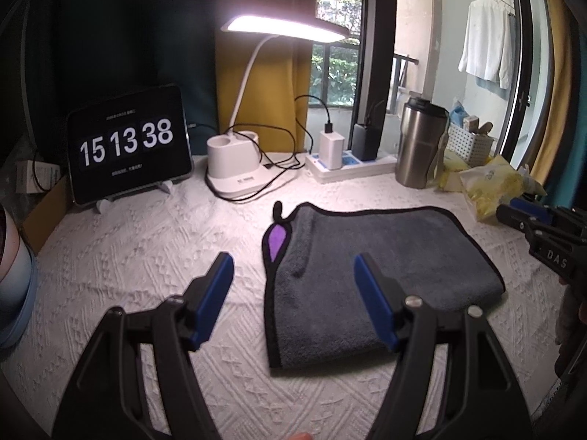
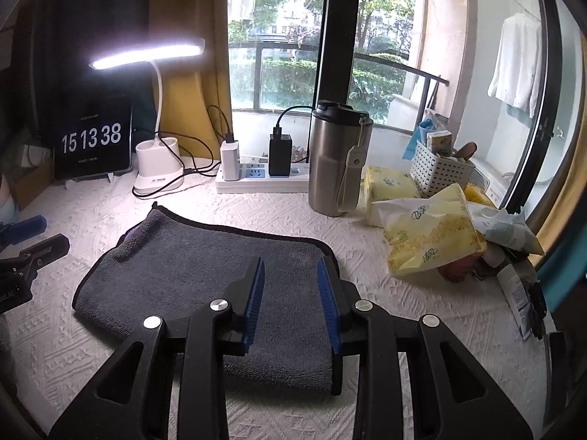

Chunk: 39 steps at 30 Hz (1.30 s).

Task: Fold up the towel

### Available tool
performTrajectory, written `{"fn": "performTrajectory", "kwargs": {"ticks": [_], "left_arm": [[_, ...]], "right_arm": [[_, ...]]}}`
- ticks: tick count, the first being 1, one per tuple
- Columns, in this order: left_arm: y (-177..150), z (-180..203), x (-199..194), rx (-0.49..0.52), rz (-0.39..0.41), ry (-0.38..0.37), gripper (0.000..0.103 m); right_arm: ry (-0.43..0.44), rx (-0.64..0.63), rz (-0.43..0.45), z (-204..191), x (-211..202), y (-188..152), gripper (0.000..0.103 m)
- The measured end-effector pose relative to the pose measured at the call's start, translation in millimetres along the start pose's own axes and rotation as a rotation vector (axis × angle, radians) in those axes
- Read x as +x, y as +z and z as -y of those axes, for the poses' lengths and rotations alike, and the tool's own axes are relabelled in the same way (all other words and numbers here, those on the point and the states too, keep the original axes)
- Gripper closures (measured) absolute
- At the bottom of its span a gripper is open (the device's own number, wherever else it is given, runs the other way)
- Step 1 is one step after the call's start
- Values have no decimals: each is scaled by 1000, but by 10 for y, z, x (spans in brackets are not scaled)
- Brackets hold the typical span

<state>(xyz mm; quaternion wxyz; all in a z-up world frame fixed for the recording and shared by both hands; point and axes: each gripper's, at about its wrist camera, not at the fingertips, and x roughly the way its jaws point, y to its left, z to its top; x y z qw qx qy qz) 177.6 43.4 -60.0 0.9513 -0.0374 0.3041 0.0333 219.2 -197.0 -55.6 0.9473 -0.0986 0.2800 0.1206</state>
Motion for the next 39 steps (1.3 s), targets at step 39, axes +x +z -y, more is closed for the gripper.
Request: {"fn": "performTrajectory", "kwargs": {"ticks": [39], "left_arm": [[-376, 145, -841, 20, 123, -45, 33]], "right_arm": [[-11, 15, 111, -68, -953, -362, 71]]}}
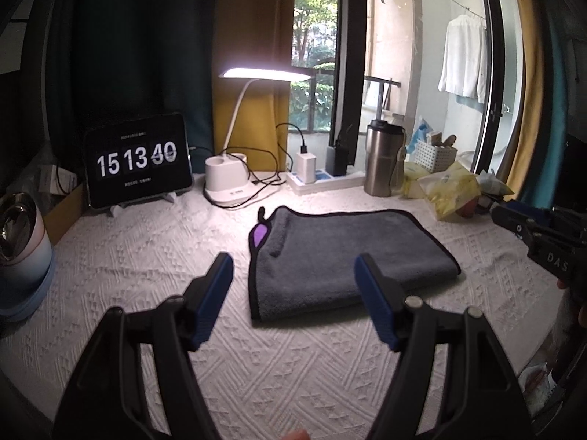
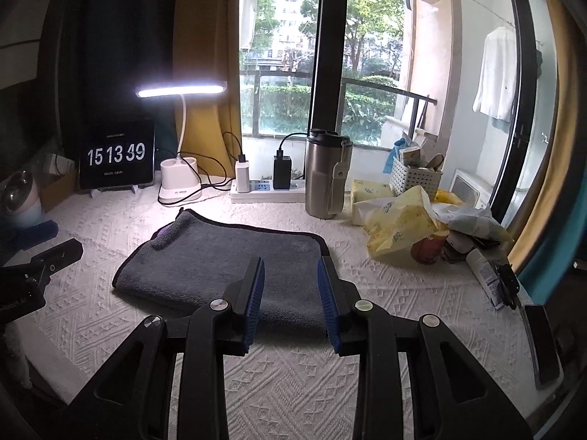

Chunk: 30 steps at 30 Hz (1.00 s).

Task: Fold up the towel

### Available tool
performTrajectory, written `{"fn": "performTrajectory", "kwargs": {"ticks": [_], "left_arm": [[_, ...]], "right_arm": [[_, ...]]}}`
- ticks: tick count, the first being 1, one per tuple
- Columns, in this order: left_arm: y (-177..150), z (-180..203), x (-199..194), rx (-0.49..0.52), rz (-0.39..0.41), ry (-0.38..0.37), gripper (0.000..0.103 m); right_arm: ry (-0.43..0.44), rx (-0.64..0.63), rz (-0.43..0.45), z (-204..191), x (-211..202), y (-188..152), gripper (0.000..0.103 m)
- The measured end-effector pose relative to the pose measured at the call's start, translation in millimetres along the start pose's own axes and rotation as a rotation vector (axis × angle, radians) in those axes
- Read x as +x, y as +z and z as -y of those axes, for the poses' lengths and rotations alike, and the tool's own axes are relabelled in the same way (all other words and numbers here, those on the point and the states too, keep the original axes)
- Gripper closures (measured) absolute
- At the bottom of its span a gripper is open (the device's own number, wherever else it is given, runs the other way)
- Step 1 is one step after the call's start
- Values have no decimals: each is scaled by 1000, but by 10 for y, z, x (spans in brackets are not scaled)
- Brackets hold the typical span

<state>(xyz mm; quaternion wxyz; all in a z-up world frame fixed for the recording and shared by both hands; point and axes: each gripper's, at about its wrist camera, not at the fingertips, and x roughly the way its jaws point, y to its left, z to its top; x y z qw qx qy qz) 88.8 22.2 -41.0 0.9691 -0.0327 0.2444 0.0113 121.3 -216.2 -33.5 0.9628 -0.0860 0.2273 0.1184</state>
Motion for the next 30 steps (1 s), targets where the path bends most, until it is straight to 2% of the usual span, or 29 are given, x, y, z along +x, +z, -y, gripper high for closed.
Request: {"fn": "performTrajectory", "kwargs": {"ticks": [2, 3, 6, 16, 21, 30], "left_arm": [[-1, 6, -61, -1, 17, -1, 29], [0, 6, -95, -4, 27, -4, 25], [13, 13, -207, -14, 61, -11, 21], [65, 38, -553, -14, 189, 19, 18], [93, 69, -710, 11, 250, 53, 18], [70, 118, -1027, 43, 370, 77, 16]], "right_arm": [[1, -3, 14, -9, -69, -3, 71], [1, -4, 20, -14, -104, -1, 71], [-2, -5, 40, -11, -221, 5, 71], [-5, -22, 146, -42, -664, 33, 65], [-5, -33, 201, -86, -828, 30, 55], [-20, -41, 312, -128, -1083, -16, 53]]}}
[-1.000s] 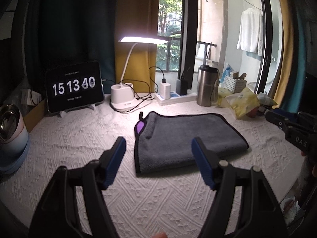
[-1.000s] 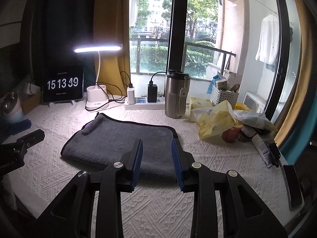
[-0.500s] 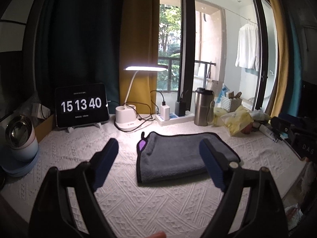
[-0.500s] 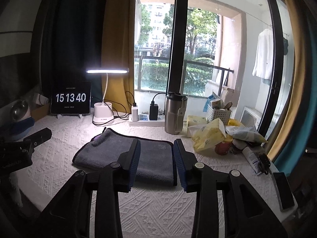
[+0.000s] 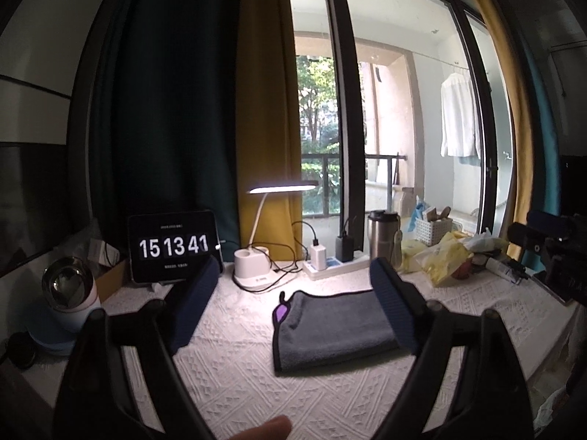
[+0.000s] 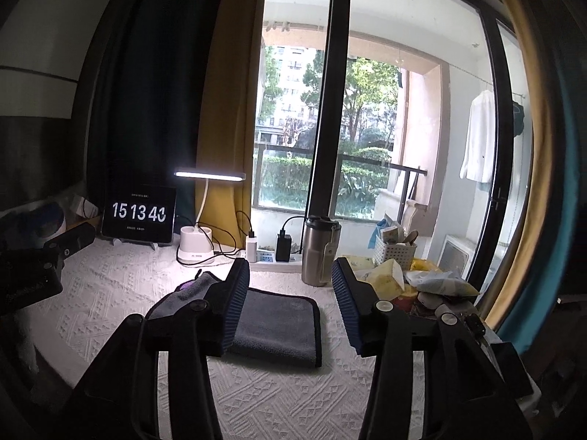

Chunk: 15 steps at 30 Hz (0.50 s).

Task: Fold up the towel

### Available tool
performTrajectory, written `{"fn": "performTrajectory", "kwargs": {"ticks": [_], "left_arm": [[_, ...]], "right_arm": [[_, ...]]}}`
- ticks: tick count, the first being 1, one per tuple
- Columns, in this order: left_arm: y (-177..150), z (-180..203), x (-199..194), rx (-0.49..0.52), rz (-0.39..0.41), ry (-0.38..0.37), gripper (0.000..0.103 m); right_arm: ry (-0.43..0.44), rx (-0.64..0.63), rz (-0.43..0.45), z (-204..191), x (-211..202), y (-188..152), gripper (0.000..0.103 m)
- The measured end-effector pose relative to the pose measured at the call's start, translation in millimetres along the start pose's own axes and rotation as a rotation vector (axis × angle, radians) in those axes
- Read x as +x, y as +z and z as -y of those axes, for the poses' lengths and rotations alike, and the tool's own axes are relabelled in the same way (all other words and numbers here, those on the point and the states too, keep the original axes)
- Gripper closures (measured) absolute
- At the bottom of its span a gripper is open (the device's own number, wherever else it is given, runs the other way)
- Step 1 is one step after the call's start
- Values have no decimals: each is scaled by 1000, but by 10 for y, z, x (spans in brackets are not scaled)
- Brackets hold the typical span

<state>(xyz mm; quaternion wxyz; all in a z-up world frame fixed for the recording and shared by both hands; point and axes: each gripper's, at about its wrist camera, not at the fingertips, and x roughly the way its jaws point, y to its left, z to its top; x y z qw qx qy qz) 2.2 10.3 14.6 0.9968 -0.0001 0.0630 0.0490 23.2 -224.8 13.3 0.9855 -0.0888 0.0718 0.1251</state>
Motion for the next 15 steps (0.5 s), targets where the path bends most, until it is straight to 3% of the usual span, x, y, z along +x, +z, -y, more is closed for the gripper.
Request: {"fn": "performTrajectory", "kwargs": {"ticks": [5, 8, 15], "left_arm": [[65, -28, -148, -17, 79, 29, 5], [77, -34, -180, -22, 95, 30, 4], [78, -1, -217, -10, 98, 17, 4]], "right_arm": [[-3, -1, 49, 13, -136, 24, 51], [2, 0, 58, 19, -163, 22, 42], [1, 4, 55, 30, -168, 23, 41]]}}
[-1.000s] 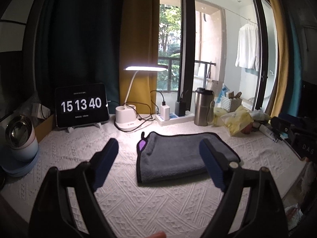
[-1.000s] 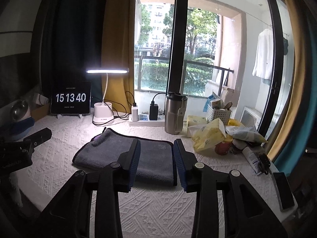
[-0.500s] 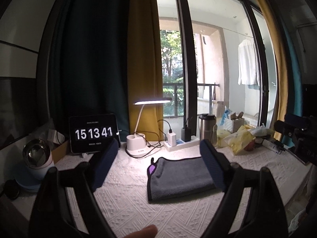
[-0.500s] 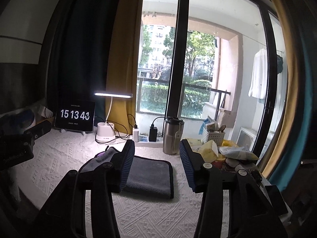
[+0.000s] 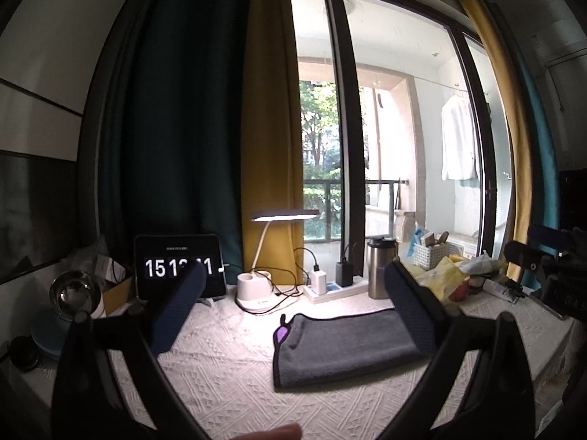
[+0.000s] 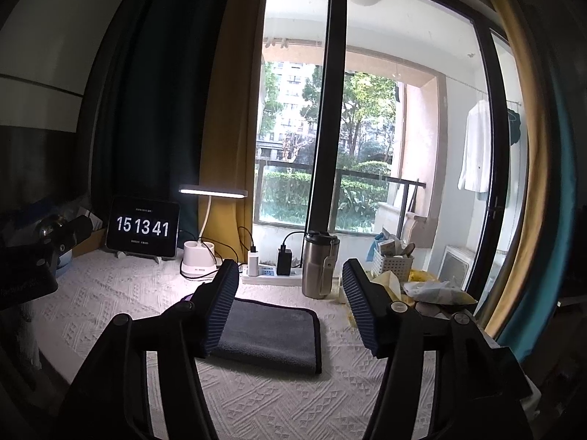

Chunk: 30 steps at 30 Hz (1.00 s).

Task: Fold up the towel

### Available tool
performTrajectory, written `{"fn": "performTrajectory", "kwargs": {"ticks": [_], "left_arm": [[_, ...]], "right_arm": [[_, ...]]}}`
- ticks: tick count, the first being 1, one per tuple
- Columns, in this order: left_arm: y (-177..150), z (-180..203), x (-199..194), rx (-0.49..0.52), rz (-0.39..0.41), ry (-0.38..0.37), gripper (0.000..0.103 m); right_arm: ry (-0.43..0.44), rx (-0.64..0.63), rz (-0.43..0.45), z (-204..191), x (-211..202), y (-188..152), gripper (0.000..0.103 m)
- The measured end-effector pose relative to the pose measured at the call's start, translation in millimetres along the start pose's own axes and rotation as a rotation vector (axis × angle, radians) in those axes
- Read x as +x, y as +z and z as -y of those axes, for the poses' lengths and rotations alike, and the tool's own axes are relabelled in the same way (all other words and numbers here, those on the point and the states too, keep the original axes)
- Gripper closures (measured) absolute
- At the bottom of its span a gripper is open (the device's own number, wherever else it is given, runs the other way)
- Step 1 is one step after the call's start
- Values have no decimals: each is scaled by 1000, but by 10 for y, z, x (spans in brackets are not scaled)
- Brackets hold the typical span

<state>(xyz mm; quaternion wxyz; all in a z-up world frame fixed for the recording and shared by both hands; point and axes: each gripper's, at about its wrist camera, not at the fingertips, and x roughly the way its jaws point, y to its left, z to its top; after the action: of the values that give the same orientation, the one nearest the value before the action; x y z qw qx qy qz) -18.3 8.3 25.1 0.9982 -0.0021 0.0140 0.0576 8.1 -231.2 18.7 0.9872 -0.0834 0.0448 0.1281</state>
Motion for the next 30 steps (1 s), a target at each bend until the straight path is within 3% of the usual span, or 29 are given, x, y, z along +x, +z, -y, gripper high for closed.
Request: {"fn": "performTrajectory", "kwargs": {"ticks": [30], "left_arm": [[1, 3, 17, -10, -17, 7, 4]], "right_arm": [[7, 4, -13, -37, 28, -15, 41]]}}
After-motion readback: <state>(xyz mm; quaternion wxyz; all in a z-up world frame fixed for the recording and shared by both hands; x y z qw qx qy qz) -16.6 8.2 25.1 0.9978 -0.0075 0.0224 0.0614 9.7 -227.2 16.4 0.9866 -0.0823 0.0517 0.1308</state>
